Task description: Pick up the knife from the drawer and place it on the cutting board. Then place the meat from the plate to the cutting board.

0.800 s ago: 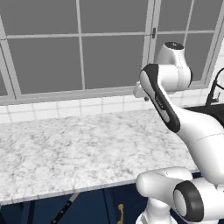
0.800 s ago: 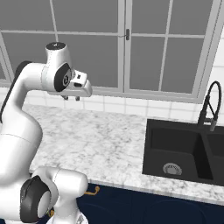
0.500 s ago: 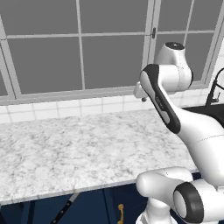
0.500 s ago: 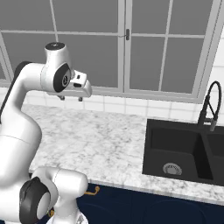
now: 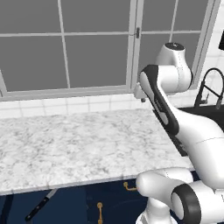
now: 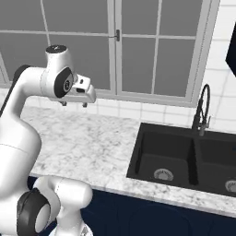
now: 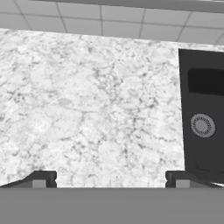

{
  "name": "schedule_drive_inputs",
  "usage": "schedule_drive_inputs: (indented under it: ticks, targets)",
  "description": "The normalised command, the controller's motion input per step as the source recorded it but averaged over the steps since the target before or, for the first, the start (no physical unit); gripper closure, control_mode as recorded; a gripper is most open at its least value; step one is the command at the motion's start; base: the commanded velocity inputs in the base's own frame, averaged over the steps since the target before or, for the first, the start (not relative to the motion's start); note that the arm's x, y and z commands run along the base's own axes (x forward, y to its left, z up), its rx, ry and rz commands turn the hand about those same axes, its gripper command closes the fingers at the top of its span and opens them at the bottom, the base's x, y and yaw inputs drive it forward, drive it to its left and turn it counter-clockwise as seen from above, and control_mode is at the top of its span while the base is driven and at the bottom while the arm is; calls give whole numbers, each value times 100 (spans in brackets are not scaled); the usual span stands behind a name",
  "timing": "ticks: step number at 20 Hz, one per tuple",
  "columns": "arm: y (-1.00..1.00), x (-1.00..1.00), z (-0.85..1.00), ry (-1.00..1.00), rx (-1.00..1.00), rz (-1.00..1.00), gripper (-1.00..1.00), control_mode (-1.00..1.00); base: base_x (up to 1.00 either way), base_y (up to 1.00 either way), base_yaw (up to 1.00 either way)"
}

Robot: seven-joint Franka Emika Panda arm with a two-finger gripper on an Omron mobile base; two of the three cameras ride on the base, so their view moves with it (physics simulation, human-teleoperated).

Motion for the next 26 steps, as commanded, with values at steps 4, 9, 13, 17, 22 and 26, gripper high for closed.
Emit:
schedule_drive_inputs:
  ticks: [4,9,13,17,22,26]
  targets:
    - [0,0,0,0,0,0,-100,100,-1,-69,61]
    - [0,0,0,0,0,0,-100,100,-3,-14,89]
    - [0,0,0,0,0,0,-100,100,0,-3,91]
    - [0,0,0,0,0,0,-100,100,0,0,85]
    - [0,0,0,0,0,0,-100,100,0,8,78]
    - [0,0,0,0,0,0,-100,100,0,11,70]
